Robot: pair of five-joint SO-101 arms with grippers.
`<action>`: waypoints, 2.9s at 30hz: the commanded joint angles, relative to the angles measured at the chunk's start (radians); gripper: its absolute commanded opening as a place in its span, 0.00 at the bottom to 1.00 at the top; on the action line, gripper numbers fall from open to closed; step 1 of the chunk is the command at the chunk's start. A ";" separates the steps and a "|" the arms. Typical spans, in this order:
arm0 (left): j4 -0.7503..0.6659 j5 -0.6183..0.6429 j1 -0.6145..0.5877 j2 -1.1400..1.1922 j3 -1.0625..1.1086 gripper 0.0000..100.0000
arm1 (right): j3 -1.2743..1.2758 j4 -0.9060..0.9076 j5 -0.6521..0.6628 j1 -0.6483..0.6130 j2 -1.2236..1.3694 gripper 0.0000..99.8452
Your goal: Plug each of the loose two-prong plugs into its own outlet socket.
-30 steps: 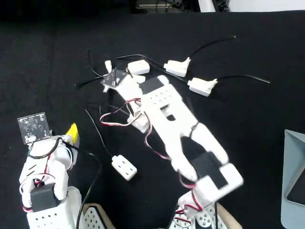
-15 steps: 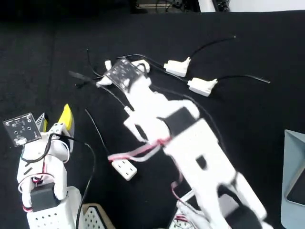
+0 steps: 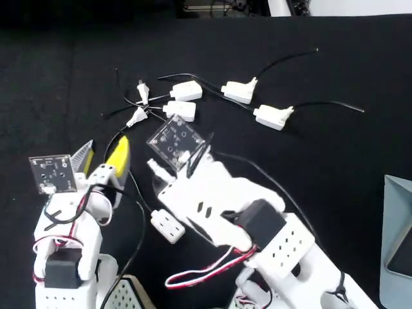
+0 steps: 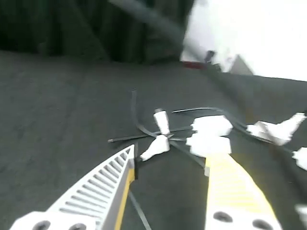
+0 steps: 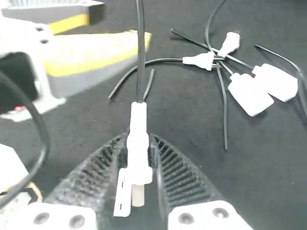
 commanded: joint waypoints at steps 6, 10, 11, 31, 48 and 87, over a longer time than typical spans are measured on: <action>0.098 -0.002 0.254 -0.003 -0.243 0.24 | 0.022 -0.051 -0.011 -0.023 -0.025 0.01; 0.140 -0.078 0.344 -0.003 -0.266 0.24 | 0.022 -0.051 -0.011 -0.021 -0.025 0.01; 0.149 -0.083 0.351 -0.003 -0.268 0.24 | 0.022 -0.048 -0.011 -0.018 -0.027 0.01; 0.330 -0.603 0.108 0.565 -0.331 0.34 | 0.139 -0.253 -0.130 0.493 -0.025 0.01; 0.203 -1.387 0.111 0.934 -0.341 0.33 | 0.176 -0.288 -0.129 0.500 -0.024 0.01; -0.181 -1.398 0.166 1.491 -0.259 0.03 | 0.191 -0.287 -0.126 0.497 -0.027 0.01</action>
